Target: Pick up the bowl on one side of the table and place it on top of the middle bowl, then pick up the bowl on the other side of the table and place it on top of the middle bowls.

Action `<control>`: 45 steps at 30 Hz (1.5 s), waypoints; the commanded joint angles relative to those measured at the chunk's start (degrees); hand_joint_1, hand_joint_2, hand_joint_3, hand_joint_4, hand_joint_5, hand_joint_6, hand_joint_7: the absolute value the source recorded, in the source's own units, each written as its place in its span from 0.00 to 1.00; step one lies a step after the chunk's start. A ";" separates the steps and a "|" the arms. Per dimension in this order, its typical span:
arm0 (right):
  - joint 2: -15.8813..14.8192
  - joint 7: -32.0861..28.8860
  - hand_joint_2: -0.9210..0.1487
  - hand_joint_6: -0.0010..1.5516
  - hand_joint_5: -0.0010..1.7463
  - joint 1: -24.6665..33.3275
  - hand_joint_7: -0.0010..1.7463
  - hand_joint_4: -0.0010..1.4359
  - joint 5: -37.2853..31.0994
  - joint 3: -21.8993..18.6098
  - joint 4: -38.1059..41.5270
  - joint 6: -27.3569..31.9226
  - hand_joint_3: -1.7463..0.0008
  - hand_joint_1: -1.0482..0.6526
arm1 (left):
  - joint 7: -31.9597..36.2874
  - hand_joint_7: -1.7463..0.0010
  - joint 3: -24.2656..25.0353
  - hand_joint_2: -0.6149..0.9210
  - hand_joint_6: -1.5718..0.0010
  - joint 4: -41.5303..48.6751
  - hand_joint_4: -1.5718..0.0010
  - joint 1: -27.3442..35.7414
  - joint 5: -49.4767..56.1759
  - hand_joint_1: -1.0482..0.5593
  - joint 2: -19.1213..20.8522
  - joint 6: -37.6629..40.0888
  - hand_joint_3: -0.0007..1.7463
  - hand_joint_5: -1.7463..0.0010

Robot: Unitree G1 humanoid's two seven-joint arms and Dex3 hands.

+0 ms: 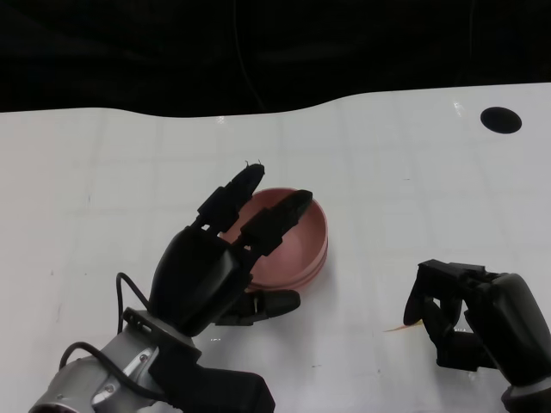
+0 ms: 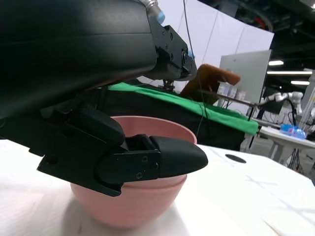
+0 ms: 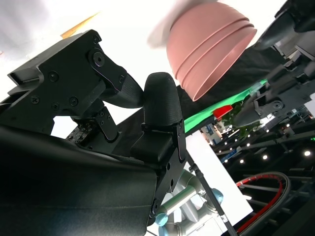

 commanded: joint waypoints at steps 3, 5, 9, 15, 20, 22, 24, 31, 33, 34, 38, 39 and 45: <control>-0.98 -0.79 0.45 0.46 1.00 -0.04 0.95 0.65 0.28 -0.18 1.27 -1.15 0.22 0.51 | 0.39 0.98 0.92 1.00 0.78 -1.74 0.96 -0.97 0.08 0.16 1.16 -0.23 0.33 0.99; -0.94 -0.54 0.45 0.46 1.00 -0.06 0.95 0.65 0.43 -0.25 1.29 -1.17 0.22 0.51 | 0.03 0.98 1.50 1.00 0.78 -2.71 0.96 -0.38 -0.93 0.16 1.13 -0.93 0.33 0.99; -0.88 -0.29 0.46 0.46 1.00 0.22 0.95 0.65 0.38 -0.31 0.61 -0.71 0.21 0.51 | -2.60 0.97 4.97 1.00 0.73 -5.52 0.91 2.73 -9.81 0.18 0.08 -6.87 0.30 0.97; -0.74 -0.41 0.47 0.46 1.00 0.13 0.96 0.65 0.35 -0.31 0.50 -0.75 0.20 0.51 | -24.02 0.96 10.97 1.00 0.58 -18.85 0.65 11.83 -40.81 0.32 0.63 -7.72 0.13 0.89; -0.83 -0.22 0.47 0.46 1.00 -0.09 0.96 0.64 0.58 -0.38 0.96 -0.84 0.20 0.51 | -42.09 0.94 16.99 1.00 0.51 -34.45 0.51 20.81 -67.71 0.52 5.03 6.34 0.11 0.84; -0.97 -0.35 0.47 0.46 1.00 -0.29 0.95 0.64 0.56 -0.43 1.36 -0.93 0.19 0.51 | -47.09 0.94 19.90 1.00 0.48 -37.68 0.48 23.33 -77.17 0.59 5.06 11.63 0.12 0.83; -1.09 -0.31 0.47 0.46 1.00 -0.42 0.95 0.64 0.57 -0.47 1.56 -0.91 0.19 0.51 | -50.62 0.95 22.63 0.90 0.42 -39.88 0.47 25.22 -84.36 0.68 4.65 16.40 0.34 0.73; -1.50 0.49 0.49 0.46 1.00 -1.42 0.95 0.64 1.38 -0.62 3.63 -1.52 0.20 0.51 | -64.15 0.91 34.38 0.78 0.18 -35.62 0.25 29.73 -96.24 0.66 1.81 25.09 0.57 0.62; -1.58 0.15 0.49 0.46 1.00 -1.64 0.95 0.64 1.17 -0.58 4.09 -1.82 0.19 0.51 | -65.80 0.91 36.05 0.72 0.12 -35.09 0.21 30.03 -95.99 0.67 0.90 26.45 0.68 0.60; -1.59 0.10 0.49 0.46 1.00 -1.70 0.95 0.64 1.15 -0.57 4.22 -1.92 0.19 0.51 | -66.36 0.91 36.73 0.72 0.11 -35.08 0.21 29.99 -95.63 0.67 0.41 27.04 0.69 0.60; -2.13 0.82 0.49 0.46 1.00 -1.82 0.95 0.64 1.87 -0.78 4.97 -3.64 0.19 0.51 | -67.25 0.41 36.50 0.65 0.25 -33.24 0.31 33.91 -82.72 0.69 1.83 22.86 0.89 0.19; -2.28 0.71 0.49 0.46 1.00 -1.68 0.95 0.64 1.81 -0.84 4.89 -4.05 0.19 0.51 | -67.37 0.26 36.61 0.66 0.32 -32.86 0.35 34.43 -81.04 0.69 1.41 22.26 0.90 0.10; -3.38 2.83 0.49 0.45 1.00 -0.86 0.95 0.64 2.91 -1.41 4.15 -4.88 0.19 0.52 | -66.77 0.03 37.47 0.66 0.45 -33.42 0.38 35.78 -77.78 0.65 -1.50 23.24 0.89 0.00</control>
